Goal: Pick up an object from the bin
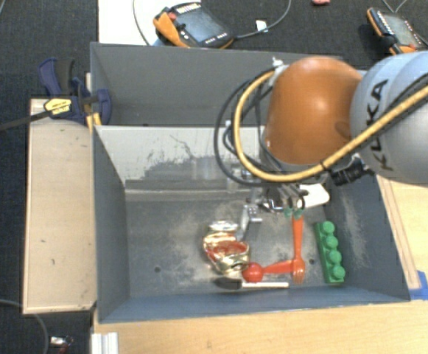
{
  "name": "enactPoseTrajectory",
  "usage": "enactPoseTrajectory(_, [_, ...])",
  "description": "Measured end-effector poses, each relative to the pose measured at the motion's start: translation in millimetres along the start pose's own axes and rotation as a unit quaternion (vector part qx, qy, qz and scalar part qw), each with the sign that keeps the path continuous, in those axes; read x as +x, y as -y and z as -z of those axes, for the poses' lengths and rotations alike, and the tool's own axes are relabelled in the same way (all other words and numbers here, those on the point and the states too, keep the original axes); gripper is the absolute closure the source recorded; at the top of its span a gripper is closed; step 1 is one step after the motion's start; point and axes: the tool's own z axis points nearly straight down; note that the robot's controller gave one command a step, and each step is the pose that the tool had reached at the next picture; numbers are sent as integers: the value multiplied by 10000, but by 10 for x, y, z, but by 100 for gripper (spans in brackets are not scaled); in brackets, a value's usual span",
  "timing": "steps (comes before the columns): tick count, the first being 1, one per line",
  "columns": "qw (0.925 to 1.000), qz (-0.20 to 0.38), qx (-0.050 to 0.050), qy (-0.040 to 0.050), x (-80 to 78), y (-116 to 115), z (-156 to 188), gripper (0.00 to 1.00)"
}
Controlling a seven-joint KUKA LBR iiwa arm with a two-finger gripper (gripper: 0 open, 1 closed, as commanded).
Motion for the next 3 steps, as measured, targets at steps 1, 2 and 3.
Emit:
enactPoseTrajectory(1, [10000, -22, -4, 43, -16, 7, 44, 0])
enactPoseTrajectory(2, [9992, 398, -5, 64, -112, 153, -1247, 0])
enactPoseTrajectory(3, [9967, 810, -8, 104, -83, 160, -734, 0])
